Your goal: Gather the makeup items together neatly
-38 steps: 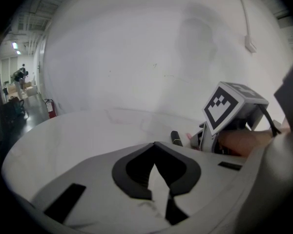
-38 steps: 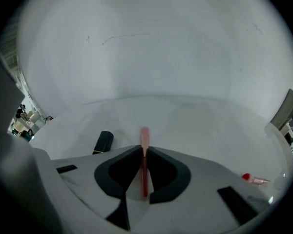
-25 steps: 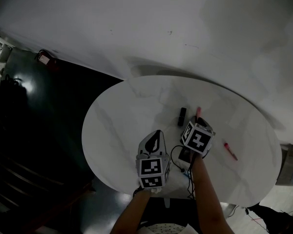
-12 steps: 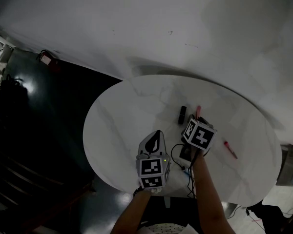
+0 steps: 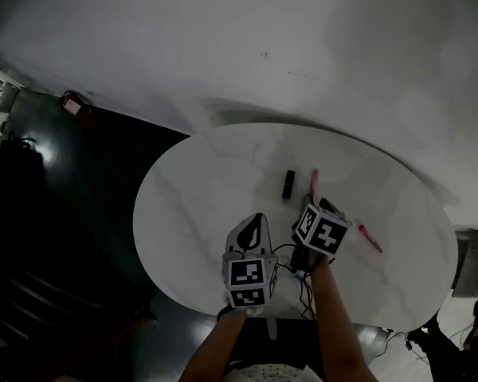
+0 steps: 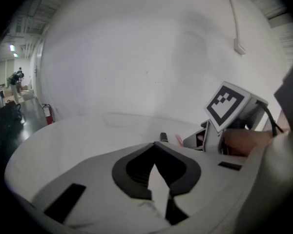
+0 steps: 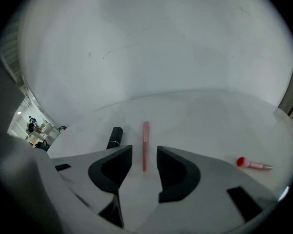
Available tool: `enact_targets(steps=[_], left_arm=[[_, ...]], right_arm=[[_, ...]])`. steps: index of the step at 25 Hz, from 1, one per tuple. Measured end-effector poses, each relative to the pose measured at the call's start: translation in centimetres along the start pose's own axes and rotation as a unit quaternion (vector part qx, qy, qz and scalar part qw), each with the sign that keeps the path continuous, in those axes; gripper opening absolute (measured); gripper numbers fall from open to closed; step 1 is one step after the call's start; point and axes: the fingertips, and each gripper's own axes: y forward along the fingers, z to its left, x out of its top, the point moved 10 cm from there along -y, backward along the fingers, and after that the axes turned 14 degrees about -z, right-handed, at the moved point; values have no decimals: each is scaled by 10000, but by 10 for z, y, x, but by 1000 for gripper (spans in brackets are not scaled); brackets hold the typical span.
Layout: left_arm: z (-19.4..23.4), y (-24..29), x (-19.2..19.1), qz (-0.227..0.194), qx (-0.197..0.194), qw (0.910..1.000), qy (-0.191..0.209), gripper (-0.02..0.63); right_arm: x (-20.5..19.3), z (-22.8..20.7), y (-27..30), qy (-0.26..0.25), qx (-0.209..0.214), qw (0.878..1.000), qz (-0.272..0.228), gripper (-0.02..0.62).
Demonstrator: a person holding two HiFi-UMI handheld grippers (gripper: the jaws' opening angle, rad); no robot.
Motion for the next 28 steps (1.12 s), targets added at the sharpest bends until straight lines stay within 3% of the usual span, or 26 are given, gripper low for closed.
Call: enact_targets(steps=[8, 17, 28], left_arm=[[-23, -9, -1, 0, -269, 9996, 104, 38], [-49, -20, -5, 35, -611, 9979, 215, 38], [-58, -38, -18, 138, -756, 9966, 311, 38]], right_arm=[[0, -16, -36, -149, 346, 9987, -335, 181], [-11, -43, -72, -247, 708, 9965, -374, 181], [-49, -52, -105, -765, 1537, 9845, -358, 181]])
